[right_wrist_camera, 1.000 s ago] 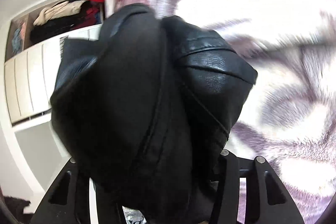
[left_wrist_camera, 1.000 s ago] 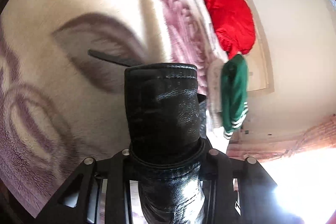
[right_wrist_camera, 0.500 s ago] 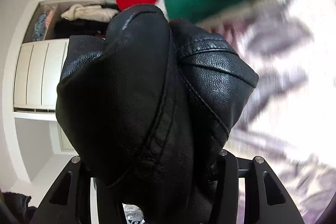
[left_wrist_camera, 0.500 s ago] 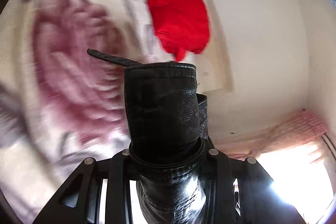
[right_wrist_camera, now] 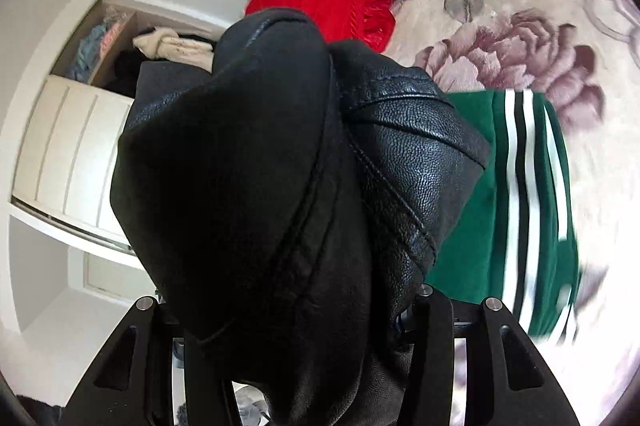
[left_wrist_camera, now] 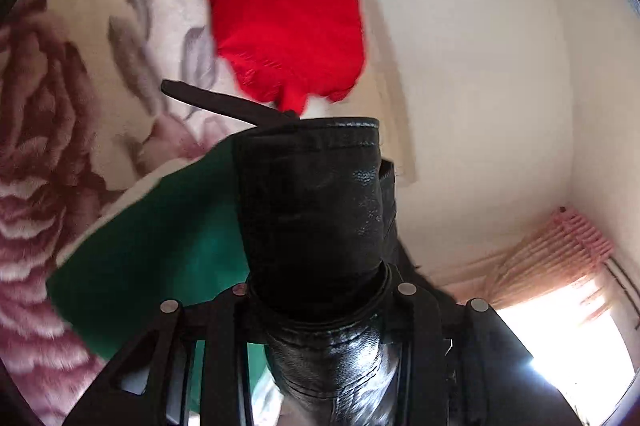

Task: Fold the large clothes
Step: 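Carry the folded jacket with both tools and lower it onto the green striped garment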

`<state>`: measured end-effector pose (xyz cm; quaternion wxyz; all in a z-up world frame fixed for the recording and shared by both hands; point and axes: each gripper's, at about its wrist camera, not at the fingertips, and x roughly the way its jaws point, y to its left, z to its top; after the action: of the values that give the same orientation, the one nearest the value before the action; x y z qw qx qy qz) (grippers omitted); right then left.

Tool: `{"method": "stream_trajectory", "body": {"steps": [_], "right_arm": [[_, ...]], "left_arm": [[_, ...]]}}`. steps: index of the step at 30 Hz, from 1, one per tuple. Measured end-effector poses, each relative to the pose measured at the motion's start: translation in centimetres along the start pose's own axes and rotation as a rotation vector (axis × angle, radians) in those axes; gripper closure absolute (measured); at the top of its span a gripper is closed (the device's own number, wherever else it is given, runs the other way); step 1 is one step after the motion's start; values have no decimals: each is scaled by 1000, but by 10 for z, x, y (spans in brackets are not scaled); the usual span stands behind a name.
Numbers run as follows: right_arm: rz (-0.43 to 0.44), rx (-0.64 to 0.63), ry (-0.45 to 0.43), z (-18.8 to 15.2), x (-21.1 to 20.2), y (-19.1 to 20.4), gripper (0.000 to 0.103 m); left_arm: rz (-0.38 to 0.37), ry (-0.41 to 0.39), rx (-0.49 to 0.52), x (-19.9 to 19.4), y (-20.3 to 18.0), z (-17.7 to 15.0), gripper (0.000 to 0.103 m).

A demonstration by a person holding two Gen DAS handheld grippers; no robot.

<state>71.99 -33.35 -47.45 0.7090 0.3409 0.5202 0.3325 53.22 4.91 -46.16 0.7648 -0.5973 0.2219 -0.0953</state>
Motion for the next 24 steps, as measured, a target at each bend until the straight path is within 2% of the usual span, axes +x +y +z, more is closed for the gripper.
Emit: {"method": "stream_trajectory", "body": {"steps": [2,3,5,8,10,11,12,13,16,18,20,23,24], "right_arm": [[-13,15,40,16,38,-40,51],[-28,27,60,20,53,-58,51],[-62,56,106,14,82,-94,51],[-55,75,134,14,101,-125,46],[-64,87,143,21,107,-134,34],[-75,109,150,23,106,-136,33],[-96,102,155,26,104,-133,28],[-136,89,163,28,101,-129,18],[-265,76,143,25,81,-114,13],[-383,36,102,14,60,-97,0],[-547,-46,62,-2,50,-75,0],[-774,-111,8,-40,41,-40,0],[-824,-125,-9,-53,34,-26,0]], "left_arm": [[67,32,-16,19,28,1,74],[78,47,-13,24,43,-1,74],[120,93,30,29,56,0,73],[135,168,98,28,50,3,70],[154,232,108,30,43,7,68],[181,268,112,29,36,9,65],[219,290,128,27,28,11,59],[256,304,153,25,22,11,58],[421,316,299,21,-2,11,40],[507,304,398,12,-21,7,16],[597,275,513,2,-40,-2,5],[698,237,691,-10,-68,-14,2],[747,228,769,-16,-83,-23,0]]}}
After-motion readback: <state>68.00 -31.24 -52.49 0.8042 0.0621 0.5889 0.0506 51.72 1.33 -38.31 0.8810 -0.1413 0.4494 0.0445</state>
